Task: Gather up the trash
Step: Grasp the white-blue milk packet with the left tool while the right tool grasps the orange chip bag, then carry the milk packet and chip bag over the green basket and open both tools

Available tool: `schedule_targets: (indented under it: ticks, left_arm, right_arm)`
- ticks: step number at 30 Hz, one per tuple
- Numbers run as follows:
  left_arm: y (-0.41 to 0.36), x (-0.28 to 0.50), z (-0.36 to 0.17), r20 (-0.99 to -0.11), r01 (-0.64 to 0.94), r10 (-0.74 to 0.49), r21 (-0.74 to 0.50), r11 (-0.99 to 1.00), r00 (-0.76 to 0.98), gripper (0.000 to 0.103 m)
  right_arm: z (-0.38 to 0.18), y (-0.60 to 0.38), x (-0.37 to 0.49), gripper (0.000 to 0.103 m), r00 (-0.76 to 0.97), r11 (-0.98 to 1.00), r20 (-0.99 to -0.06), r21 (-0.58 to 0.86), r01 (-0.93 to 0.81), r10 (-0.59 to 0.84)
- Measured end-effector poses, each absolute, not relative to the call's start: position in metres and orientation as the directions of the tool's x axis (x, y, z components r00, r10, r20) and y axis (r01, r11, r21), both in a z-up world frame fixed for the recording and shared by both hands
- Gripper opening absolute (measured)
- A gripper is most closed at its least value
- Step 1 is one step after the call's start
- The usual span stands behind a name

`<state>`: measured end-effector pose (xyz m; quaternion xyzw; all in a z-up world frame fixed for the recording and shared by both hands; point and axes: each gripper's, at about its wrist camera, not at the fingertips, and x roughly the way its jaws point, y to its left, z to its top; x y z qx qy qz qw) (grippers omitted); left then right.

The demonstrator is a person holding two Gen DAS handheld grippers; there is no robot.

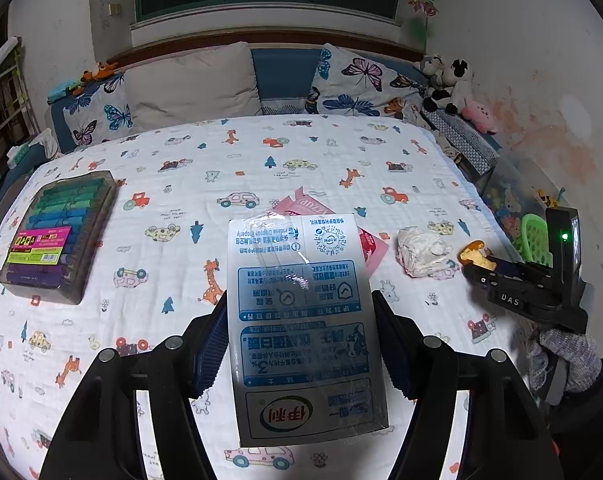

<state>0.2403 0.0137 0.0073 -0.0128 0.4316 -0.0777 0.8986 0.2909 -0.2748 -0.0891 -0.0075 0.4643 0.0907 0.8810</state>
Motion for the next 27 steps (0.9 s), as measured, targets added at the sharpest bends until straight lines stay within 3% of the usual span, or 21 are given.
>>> schedule_targets:
  ticks: [3,10,20,27]
  left_arm:
    - [0.012,0.242,0.004,-0.780,0.134,-0.158,-0.096,0.986,0.606,0.064]
    - [0.012,0.246,-0.001,-0.785,0.133,-0.152,-0.090,0.987,0.600,0.064]
    - [-0.001,0.250,0.000,-0.785,0.163,-0.179,-0.101,0.982,0.593,0.064]
    - [-0.041,0.256,0.010,-0.774,0.244,-0.239,-0.112,0.963,0.587,0.064]
  right_arm:
    - [-0.091,-0.270,0.292,0.049,0.555,0.985,-0.822,0.038,-0.168,0.127]
    - [-0.089,-0.272,0.285,0.037,0.571,0.985,-0.811,0.034,-0.172,0.128]
    - [-0.071,-0.280,0.260,0.034,0.602,0.981,-0.782,0.063,-0.183,0.162]
    - [-0.047,-0.331,0.233,0.034,0.655,0.992,-0.746,0.076,-0.096,0.121]
